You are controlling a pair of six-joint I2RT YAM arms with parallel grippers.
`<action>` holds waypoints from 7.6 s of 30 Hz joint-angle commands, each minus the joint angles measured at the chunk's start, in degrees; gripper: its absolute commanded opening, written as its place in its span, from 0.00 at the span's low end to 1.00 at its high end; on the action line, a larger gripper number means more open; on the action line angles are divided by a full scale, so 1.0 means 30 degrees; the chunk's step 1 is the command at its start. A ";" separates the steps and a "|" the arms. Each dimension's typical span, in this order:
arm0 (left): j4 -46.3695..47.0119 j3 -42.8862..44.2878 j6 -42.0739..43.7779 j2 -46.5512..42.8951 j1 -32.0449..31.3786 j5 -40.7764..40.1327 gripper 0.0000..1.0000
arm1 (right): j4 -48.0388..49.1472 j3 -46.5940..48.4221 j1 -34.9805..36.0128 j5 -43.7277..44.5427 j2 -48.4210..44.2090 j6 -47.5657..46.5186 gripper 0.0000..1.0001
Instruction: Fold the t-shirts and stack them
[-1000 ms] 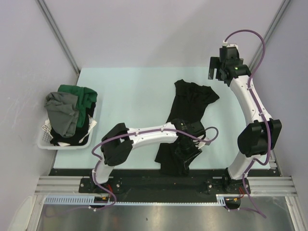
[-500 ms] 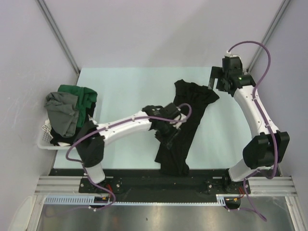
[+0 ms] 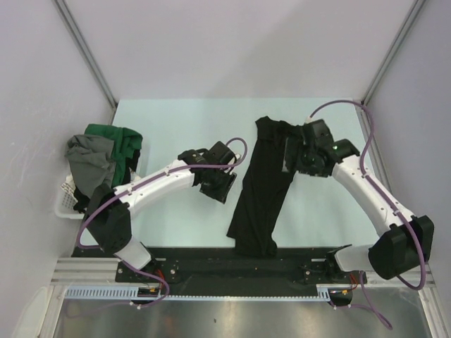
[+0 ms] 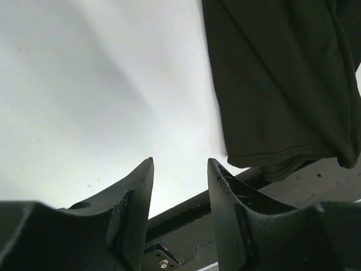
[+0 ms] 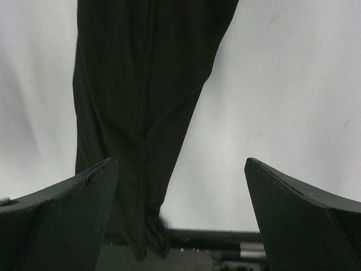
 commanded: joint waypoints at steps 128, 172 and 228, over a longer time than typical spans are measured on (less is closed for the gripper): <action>0.5693 -0.5678 -0.1512 0.1847 -0.0992 0.8356 0.49 | 0.4882 -1.2215 0.8820 -0.7712 -0.2285 0.9229 0.00; 0.2972 0.0058 -0.0722 0.2756 -0.1725 0.4990 0.00 | 0.4002 -0.8294 0.6243 -0.8824 -0.1055 0.6214 0.00; 0.4052 1.6265 -0.0780 1.3362 0.2787 0.3318 0.00 | 0.5232 0.1173 -0.3543 -0.7302 0.6738 -0.0760 0.00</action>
